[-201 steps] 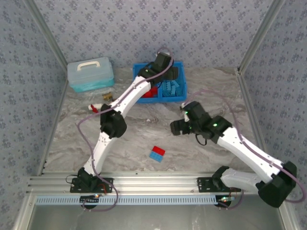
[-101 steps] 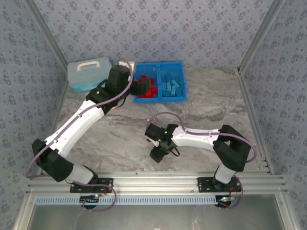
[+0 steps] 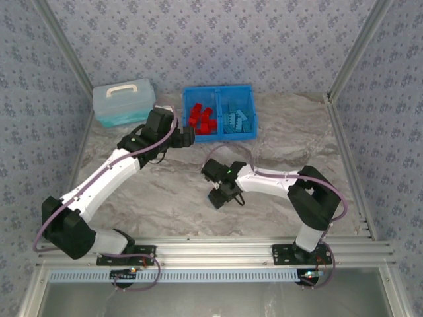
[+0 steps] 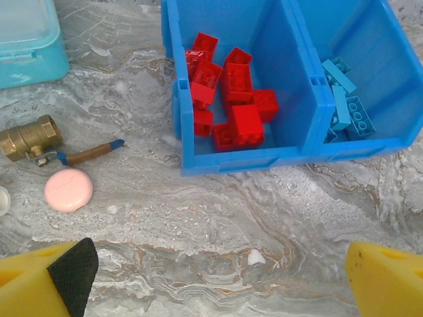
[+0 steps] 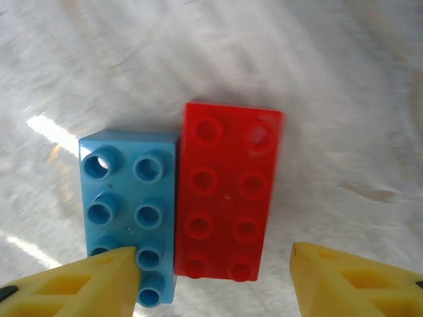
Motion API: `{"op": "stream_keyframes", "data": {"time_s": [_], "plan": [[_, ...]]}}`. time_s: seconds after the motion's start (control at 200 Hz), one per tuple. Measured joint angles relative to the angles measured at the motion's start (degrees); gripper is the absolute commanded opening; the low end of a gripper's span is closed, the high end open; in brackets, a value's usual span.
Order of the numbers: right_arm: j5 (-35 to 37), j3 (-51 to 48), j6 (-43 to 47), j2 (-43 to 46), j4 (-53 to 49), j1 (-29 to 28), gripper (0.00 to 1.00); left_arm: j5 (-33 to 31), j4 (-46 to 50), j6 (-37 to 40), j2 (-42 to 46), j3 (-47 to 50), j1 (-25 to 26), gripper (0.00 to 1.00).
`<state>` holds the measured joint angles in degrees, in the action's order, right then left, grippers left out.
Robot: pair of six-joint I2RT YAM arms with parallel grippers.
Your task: Sort the legos into containers by color
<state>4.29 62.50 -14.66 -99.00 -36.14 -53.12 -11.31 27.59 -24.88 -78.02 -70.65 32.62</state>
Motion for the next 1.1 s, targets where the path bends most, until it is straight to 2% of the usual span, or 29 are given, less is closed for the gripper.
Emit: {"op": "stream_keyframes", "data": {"time_s": [0.05,0.125,0.17,0.28,0.43,0.47,0.55,0.76,0.914,1.099], "plan": [[0.09,-0.37,-1.42,0.52,0.39,1.75,0.82,0.13,0.0,-0.17,-0.02,0.0,0.0,0.98],[-0.02,-1.77,-2.43,2.34,0.96,4.22,0.81,0.15,-0.02,-0.28,-0.09,-0.02,0.0,0.98],[-0.13,-2.62,-3.04,3.91,1.03,5.57,0.78,0.15,-0.02,-0.28,-0.15,-0.02,0.0,0.98],[-0.83,-3.45,-4.42,7.78,1.77,7.72,0.64,0.15,-0.04,-0.35,-0.48,-0.09,0.0,0.98],[-3.13,-3.76,-5.97,11.41,5.27,9.25,0.65,0.17,0.02,-1.14,-0.96,-0.11,0.0,0.98],[-3.26,-3.76,-5.92,11.52,6.05,9.16,0.62,0.2,0.02,-1.33,-0.96,-0.11,0.0,0.98],[-2.78,-3.74,-4.94,11.04,6.6,6.47,0.54,0.22,0.02,-1.77,-0.96,-0.11,0.0,0.98],[3.15,0.76,-5.51,1.86,4.13,-4.17,0.53,0.39,0.02,-2.86,-0.94,-0.11,0.0,0.98],[9.11,1.42,-7.02,-2.73,1.27,-6.36,0.53,0.37,0.02,-3.21,-0.35,0.66,0.0,0.98],[8.68,1.46,-7.56,-4.2,0.92,-7.87,0.47,0.35,0.07,-3.28,0.52,1.53,0.0,0.98]]}}
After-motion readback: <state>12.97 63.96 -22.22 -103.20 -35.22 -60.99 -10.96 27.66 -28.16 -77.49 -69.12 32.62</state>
